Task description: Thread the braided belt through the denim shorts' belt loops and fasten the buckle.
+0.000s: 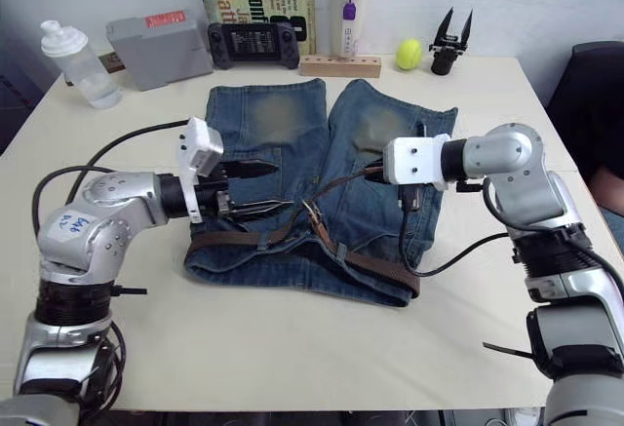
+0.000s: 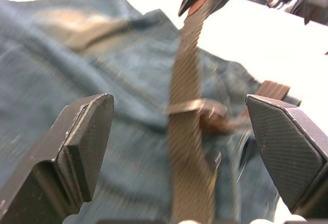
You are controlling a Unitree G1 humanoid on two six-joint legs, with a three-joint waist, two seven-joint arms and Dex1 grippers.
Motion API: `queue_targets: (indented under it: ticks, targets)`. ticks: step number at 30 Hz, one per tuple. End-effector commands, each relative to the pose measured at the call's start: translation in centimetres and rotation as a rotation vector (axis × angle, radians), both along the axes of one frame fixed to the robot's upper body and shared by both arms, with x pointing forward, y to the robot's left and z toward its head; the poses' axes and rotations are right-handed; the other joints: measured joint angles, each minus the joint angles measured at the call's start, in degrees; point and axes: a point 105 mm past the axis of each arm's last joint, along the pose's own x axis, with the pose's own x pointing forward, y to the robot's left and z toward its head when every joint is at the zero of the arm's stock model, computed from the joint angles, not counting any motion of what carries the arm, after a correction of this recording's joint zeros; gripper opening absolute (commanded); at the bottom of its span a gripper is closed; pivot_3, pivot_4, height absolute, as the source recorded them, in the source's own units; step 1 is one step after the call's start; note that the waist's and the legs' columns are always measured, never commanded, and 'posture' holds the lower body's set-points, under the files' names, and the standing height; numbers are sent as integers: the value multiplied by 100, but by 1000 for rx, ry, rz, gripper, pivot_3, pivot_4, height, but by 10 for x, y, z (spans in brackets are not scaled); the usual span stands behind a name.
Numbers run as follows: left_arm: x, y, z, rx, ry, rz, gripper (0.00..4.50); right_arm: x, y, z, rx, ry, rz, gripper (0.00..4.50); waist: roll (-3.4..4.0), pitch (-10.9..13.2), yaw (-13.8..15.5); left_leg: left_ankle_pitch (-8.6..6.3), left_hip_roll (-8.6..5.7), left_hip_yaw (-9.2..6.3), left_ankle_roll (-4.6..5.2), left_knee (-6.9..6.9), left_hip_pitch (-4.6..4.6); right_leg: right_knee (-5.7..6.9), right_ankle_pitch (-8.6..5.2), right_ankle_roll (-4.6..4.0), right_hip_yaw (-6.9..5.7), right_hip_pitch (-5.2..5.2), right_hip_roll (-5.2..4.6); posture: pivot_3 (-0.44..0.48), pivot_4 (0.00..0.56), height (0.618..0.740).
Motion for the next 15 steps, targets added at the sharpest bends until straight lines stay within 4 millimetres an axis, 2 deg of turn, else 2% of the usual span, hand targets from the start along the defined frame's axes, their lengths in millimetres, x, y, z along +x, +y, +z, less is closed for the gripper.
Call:
queue_targets:
  ticks: [1,6,9,12,13,15]
  targets:
    - [2,-39,18,-35,-99,-15,4490,-2,11,27,21,-41,32,0,0,0,10,0,-1,0,0,1,0,1,0,0,0,0,0,0,150,713]
    - [10,-52,6,39,-141,22,4490,-3,19,30,28,-24,41,0,0,0,-26,0,1,0,0,-1,0,1,0,0,-1,0,4,0,150,713]
    - [11,-60,4,-30,-95,16,3784,-3,20,31,30,-28,36,0,1,0,-16,0,3,1,0,0,0,3,0,0,-1,-1,6,0,150,713]
    - [12,-67,5,-75,-75,13,2617,-5,22,31,39,-22,36,0,1,0,0,0,0,0,0,1,0,2,0,0,-1,0,2,0,150,713]
    - [13,-68,5,-80,-73,13,2405,-5,23,31,42,-21,36,0,1,0,2,0,0,0,0,2,0,3,0,0,-1,0,2,0,150,713]
    - [15,-70,-1,-45,-73,11,1527,-6,26,31,55,-22,37,0,1,0,-10,0,0,0,0,2,0,2,0,0,-2,0,2,0,150,713]
